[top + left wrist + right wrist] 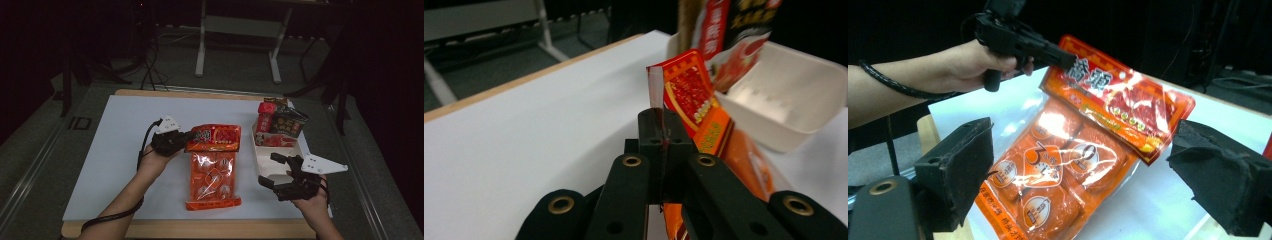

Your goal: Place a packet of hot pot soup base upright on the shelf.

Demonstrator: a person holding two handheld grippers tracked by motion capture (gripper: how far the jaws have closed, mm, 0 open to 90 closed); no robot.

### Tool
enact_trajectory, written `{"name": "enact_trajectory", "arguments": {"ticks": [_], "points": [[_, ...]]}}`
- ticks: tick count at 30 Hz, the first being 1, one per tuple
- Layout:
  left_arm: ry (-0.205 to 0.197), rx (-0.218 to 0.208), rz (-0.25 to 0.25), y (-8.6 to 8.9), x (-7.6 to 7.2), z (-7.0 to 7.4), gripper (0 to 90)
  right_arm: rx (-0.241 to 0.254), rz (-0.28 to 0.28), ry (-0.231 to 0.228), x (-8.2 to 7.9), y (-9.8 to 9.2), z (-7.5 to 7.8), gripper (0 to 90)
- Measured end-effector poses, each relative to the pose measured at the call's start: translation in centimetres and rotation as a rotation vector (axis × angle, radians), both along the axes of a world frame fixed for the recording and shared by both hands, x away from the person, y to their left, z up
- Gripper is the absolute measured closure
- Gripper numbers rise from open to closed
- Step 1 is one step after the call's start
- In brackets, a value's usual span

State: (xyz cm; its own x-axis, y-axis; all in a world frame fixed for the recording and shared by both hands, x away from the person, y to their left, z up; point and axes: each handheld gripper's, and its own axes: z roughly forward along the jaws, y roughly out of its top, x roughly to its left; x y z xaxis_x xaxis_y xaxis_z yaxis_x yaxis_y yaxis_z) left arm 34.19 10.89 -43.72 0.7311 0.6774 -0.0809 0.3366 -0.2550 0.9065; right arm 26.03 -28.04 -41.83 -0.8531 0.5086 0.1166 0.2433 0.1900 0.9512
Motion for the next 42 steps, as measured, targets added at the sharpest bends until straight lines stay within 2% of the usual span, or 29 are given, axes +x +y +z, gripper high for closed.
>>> {"name": "enact_trajectory", "arguments": {"ticks": [2,8,9,10,12,13,15,16,18,19,21,25,27,30,31,39,42], "points": [[-0.023,0.0,-0.018,0.0,-0.4,0.3,90.0,0.002,-0.01,0.007,0.1,-0.1,0.0,13.0],[-0.062,-0.038,-0.08,-0.1,-1.6,1.2,90.0,-0.01,-0.021,0.0,0.2,0.0,0.2,13.8],[-0.08,-0.04,-0.09,-0.1,-1.8,1.3,90.0,-0.012,-0.021,-0.002,0.2,0.1,0.2,13.9],[-0.085,-0.052,-0.111,-0.1,-2.0,1.5,90.0,-0.013,-0.027,-0.007,0.3,0.1,0.2,13.8],[-0.085,-0.052,-0.111,-0.1,-2.0,1.5,90.0,-0.012,-0.026,-0.007,0.3,0.2,0.2,13.8],[-0.105,-0.061,-0.156,0.0,-2.5,1.9,90.0,-0.012,-0.023,-0.012,0.3,0.3,0.3,13.9],[-0.116,-0.059,-0.161,0.0,-2.7,2.0,90.0,-0.011,-0.021,-0.013,0.3,0.4,0.4,13.9],[-0.139,-0.062,-0.18,0.0,-3.1,2.2,90.0,-0.013,-0.023,-0.023,0.4,0.5,0.5,13.9],[-0.139,-0.062,-0.18,0.0,-3.1,2.2,90.0,-0.013,-0.025,-0.024,0.5,0.6,0.6,13.9],[-0.155,-0.07,-0.187,-0.2,-3.7,2.6,90.0,-0.013,-0.026,-0.022,0.8,0.7,0.8,13.9],[-0.166,-0.057,-0.186,-0.6,-4.1,2.9,90.0,-0.009,-0.035,-0.022,1.2,0.7,1.0,13.9],[-0.174,-0.059,-0.192,-1.2,-4.6,3.5,90.0,-0.003,-0.051,-0.015,1.8,0.7,0.9,14.2],[-0.189,-0.051,-0.196,-1.4,-4.9,3.7,90.0,-0.014,-0.063,-0.017,1.9,0.7,0.8,14.2],[-0.186,-0.056,-0.204,-1.5,-5.0,3.8,90.0,-0.01,-0.07,-0.011,1.9,0.6,0.7,14.2],[-0.209,-0.044,-0.201,-1.9,-5.4,4.0,90.0,-0.007,-0.073,-0.003,2.1,0.4,0.5,14.2],[-0.253,-0.072,-0.23,-2.8,-6.5,5.1,90.0,-0.01,-0.069,0.019,2.3,-0.1,-0.1,14.2],[-0.254,-0.083,-0.237,-2.8,-6.5,5.3,90.0,-0.009,-0.06,0.019,2.3,-0.1,-0.1,14.2]]}}
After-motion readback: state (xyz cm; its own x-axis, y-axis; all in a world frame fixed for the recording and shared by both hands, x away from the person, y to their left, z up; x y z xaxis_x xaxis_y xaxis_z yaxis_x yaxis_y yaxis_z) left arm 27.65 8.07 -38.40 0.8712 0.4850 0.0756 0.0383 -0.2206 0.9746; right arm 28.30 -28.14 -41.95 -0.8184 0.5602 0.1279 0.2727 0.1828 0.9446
